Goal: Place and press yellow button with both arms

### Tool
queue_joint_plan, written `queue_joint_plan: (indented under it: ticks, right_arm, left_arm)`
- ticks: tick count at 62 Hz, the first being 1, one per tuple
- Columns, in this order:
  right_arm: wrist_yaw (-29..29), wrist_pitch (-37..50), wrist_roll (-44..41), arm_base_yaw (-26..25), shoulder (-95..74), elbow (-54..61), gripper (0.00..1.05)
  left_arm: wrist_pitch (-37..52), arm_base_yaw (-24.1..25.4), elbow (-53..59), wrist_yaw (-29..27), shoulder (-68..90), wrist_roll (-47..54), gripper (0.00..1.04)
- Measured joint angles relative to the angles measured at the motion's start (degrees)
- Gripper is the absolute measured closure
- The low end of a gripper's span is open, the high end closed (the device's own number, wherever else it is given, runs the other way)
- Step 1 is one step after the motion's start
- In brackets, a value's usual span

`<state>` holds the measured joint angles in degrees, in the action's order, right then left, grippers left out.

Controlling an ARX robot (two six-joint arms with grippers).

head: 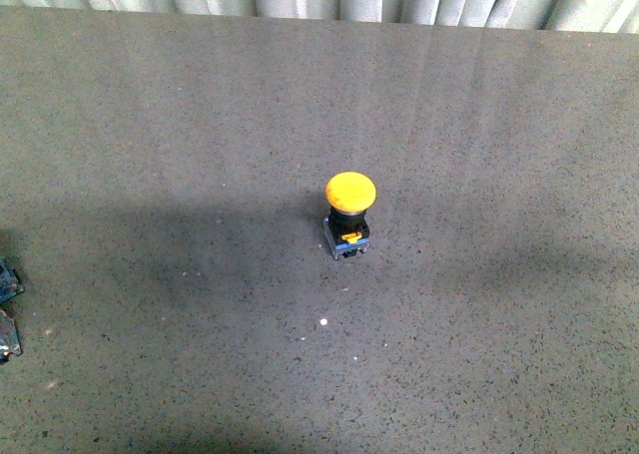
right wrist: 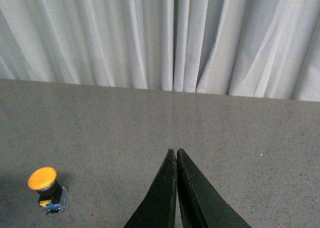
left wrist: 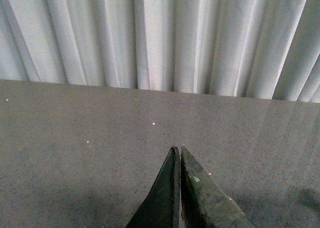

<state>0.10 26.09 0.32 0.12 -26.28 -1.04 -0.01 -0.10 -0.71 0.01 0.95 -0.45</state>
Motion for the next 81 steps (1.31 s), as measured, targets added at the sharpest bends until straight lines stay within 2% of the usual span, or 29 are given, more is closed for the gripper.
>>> queue_joint_plan:
  ticks: [23,45,52,65,68,81]
  right_arm:
    - [0.0,-9.9,0.0,0.0,10.2,0.0,1.03]
    - [0.0,-15.8,0.0,0.0,16.1,0.0,1.03]
    - [0.0,-25.3,0.0,0.0,24.0,0.0,1.03]
    - [0.0,-25.9,0.0,0.0,25.9,0.0,1.03]
    - [0.0,-25.9,-0.1,0.0,25.9,0.0,1.02]
    - [0.0,-25.9,-0.1,0.0,25.9,0.0,0.63]
  left_arm:
    - [0.0,0.0,0.0,0.0,0.0,0.0,1.03]
    - [0.0,0.0,0.0,0.0,0.0,0.0,1.03]
    - [0.0,0.0,0.0,0.0,0.0,0.0,1.03]
    - [0.0,0.0,0.0,0.0,0.0,0.0,1.03]
    - [0.0,0.0,0.0,0.0,0.0,0.0,0.96]
    - [0.0,0.0,0.0,0.0,0.0,0.0,0.57]
